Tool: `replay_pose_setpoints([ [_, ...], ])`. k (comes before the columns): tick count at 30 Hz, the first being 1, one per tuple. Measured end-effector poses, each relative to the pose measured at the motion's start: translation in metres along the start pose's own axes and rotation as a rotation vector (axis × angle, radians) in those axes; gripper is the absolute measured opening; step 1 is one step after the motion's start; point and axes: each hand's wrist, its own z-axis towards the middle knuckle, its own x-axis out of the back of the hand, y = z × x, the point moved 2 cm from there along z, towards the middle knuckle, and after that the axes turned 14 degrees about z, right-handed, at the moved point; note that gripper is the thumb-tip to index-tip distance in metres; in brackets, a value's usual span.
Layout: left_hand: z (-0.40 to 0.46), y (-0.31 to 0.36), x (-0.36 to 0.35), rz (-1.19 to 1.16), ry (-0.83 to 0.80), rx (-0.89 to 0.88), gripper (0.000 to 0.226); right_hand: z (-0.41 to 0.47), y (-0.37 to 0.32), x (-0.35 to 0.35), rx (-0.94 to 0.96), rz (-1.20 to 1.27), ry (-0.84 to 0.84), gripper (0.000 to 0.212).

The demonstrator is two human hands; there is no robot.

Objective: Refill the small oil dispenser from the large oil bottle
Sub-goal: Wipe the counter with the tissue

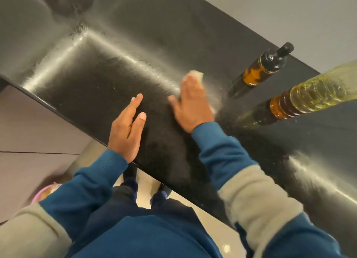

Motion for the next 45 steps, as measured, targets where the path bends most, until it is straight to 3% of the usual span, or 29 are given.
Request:
replay_pose_setpoints([
  [3,-0.007,0.002,-0.005,0.009,0.068,-0.024,0.057,-0.059,-0.049,-0.026,0.238,0.044,-0.177,0.08],
  [6,-0.018,0.003,-0.013,-0.021,0.086,-0.02,0.058,-0.113,-0.023,-0.01,0.329,0.003,-0.289,0.079],
  [11,-0.026,0.003,-0.021,0.048,0.076,-0.024,0.058,-0.071,0.09,0.045,0.089,-0.101,-0.124,0.079],
  [15,-0.027,0.004,-0.024,0.105,0.078,-0.053,0.055,-0.016,0.074,0.04,-0.038,-0.063,0.003,0.08],
  [18,-0.028,0.004,-0.025,0.112,0.109,-0.056,0.055,-0.036,0.009,-0.001,0.131,-0.05,-0.035,0.078],
  [20,-0.029,0.006,-0.026,0.124,0.131,-0.06,0.056,-0.088,-0.019,-0.017,0.296,-0.011,-0.182,0.076],
  [23,-0.037,0.015,-0.032,0.12,0.144,-0.043,0.052,-0.145,-0.002,-0.003,0.375,-0.008,-0.31,0.078],
  [28,-0.058,0.028,-0.059,0.275,-0.097,-0.099,0.059,-0.103,0.1,0.046,0.086,-0.127,-0.129,0.079],
  [31,-0.062,0.039,-0.07,0.367,-0.131,-0.116,0.069,-0.063,0.106,0.049,-0.088,-0.083,-0.021,0.078],
  [34,-0.051,0.042,-0.068,0.394,-0.158,-0.026,0.072,-0.064,0.056,0.018,0.005,-0.07,0.007,0.076],
  [39,-0.034,0.027,-0.059,0.401,-0.214,-0.059,0.069,-0.16,0.018,0.002,0.299,-0.002,-0.273,0.074],
  [41,-0.033,0.026,-0.058,0.397,-0.206,-0.066,0.069,-0.166,0.046,0.014,0.275,-0.04,-0.255,0.075],
  [45,-0.037,0.028,-0.061,0.412,-0.197,-0.043,0.067,-0.12,0.105,0.047,-0.031,-0.094,-0.078,0.076],
])
